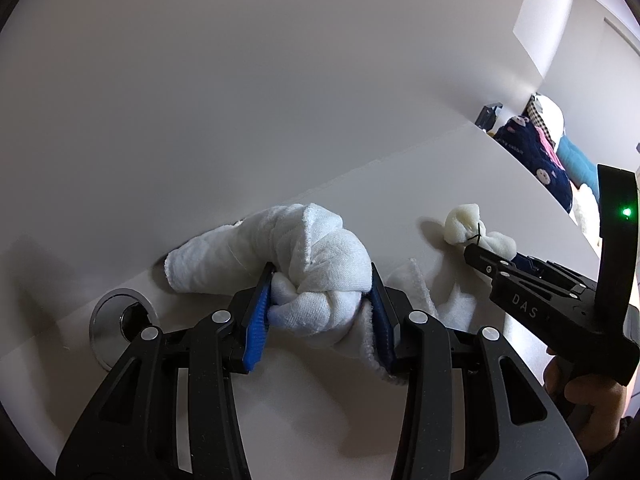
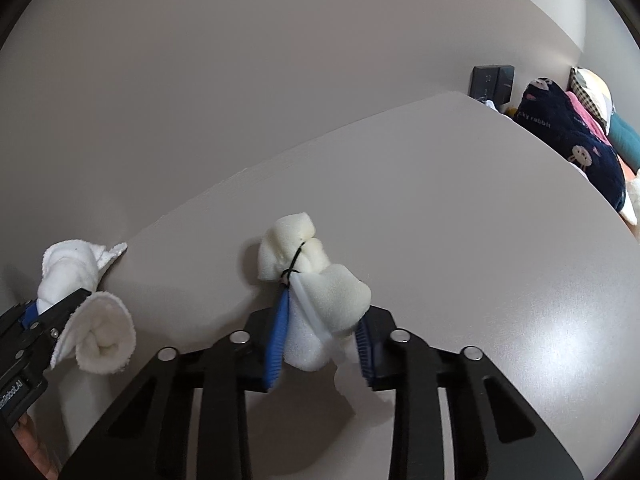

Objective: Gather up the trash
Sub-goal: 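Grasp the white sponge toy with the right tool while the left tool holds the towel, then carry the towel and sponge toy over the black bin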

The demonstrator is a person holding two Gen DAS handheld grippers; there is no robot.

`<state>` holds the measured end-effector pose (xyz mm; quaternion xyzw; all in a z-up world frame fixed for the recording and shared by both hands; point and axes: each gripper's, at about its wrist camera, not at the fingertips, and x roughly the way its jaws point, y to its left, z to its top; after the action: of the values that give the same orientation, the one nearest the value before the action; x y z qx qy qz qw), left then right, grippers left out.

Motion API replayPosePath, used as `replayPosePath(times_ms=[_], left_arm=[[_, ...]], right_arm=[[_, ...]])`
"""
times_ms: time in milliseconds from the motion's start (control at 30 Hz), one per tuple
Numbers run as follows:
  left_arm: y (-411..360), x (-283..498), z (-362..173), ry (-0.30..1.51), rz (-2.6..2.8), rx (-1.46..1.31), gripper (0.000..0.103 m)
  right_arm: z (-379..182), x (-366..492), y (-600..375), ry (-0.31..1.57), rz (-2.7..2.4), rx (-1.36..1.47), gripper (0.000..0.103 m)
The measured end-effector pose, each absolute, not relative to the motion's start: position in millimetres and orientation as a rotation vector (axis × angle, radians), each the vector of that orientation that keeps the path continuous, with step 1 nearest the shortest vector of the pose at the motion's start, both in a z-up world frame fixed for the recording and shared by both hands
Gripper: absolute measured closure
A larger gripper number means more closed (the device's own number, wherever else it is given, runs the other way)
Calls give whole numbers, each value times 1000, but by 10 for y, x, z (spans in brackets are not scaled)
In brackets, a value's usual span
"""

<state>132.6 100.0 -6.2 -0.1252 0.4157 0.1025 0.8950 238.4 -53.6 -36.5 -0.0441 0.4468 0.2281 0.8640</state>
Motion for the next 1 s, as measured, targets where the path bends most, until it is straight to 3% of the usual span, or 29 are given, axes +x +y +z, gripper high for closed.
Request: replayPosePath(times_ms=[1000], left_arm=[[71,1045,184,844,70,-177,60]], right_arm=[[125,1630,-1351,878,437,-24,76]])
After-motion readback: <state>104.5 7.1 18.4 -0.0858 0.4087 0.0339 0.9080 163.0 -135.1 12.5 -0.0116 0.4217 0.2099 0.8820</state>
